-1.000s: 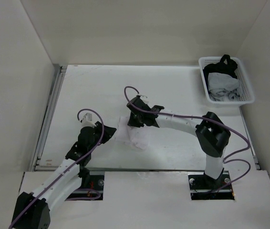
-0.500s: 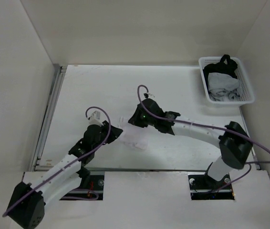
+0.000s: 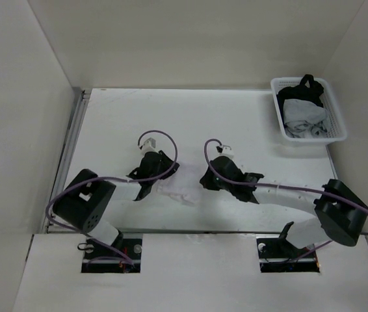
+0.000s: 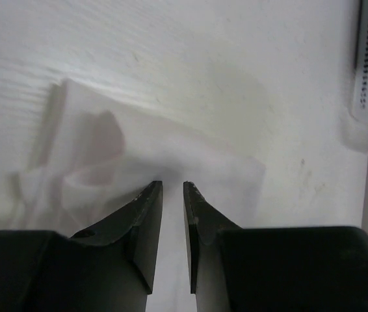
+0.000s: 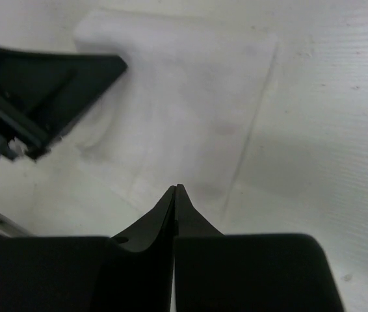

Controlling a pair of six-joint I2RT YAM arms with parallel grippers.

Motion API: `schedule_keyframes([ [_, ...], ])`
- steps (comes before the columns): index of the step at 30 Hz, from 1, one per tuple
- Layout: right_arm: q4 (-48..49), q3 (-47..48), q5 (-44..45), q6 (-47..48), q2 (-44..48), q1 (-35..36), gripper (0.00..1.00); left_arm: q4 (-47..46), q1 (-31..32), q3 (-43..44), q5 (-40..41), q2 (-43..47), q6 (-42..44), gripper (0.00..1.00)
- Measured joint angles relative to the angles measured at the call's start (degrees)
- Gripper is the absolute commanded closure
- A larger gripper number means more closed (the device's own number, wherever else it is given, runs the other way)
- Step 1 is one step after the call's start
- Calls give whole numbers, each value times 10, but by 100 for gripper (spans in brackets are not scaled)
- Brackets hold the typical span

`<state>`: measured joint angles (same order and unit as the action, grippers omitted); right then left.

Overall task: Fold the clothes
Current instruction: Fold the tank top, then neatly place the folded tank top to the corner

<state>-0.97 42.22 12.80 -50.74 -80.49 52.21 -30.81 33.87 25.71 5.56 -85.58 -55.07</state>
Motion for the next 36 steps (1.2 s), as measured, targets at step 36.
schedule_keyframes([
  [36, 23, -118, 7, 28, 234, -21, 92, 269, 62, 131, 86, -38, 25, 100],
])
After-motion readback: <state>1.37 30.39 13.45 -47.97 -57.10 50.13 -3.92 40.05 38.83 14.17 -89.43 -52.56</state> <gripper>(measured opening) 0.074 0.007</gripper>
